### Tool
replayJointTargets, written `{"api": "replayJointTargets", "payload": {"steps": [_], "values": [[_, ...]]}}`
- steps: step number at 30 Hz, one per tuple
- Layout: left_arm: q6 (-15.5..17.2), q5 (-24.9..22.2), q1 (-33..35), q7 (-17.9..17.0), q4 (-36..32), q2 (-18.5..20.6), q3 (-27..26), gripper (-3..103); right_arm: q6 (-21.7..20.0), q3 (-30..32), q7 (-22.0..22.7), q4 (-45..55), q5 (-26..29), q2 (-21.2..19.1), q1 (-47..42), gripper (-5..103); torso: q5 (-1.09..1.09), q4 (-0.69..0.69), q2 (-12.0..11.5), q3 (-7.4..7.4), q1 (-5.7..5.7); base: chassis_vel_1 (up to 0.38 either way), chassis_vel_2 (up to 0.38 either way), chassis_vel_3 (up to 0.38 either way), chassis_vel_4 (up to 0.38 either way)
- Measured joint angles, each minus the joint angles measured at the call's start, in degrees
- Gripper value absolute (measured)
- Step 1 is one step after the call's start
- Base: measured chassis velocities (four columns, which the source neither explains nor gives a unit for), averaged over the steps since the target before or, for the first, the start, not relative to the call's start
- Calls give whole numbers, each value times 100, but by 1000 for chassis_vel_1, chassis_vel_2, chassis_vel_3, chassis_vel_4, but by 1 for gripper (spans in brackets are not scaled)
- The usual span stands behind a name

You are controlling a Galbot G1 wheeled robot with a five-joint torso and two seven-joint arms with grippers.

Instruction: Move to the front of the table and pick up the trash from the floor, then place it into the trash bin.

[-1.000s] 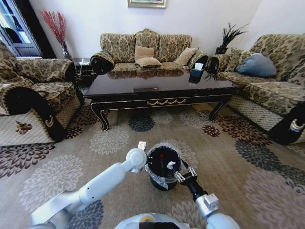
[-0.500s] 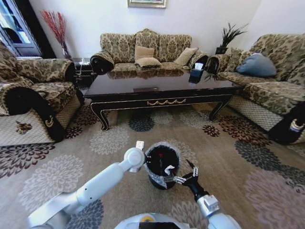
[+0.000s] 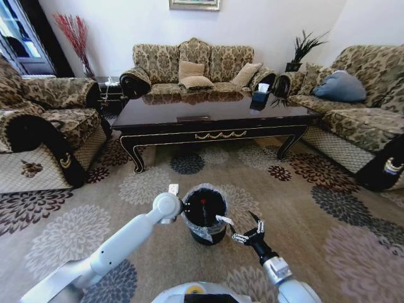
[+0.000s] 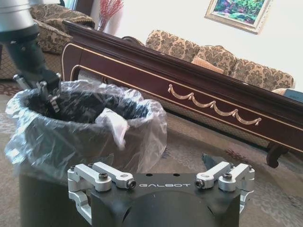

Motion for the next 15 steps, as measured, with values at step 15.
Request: {"api": "replayJointTargets", "payload": {"steps": [15], "values": [[-2,72,83,39,95,-87,13,0,15,109,35,175,184,-101,-8,100,0,-1,0,0,0,0,0,0,0]]}}
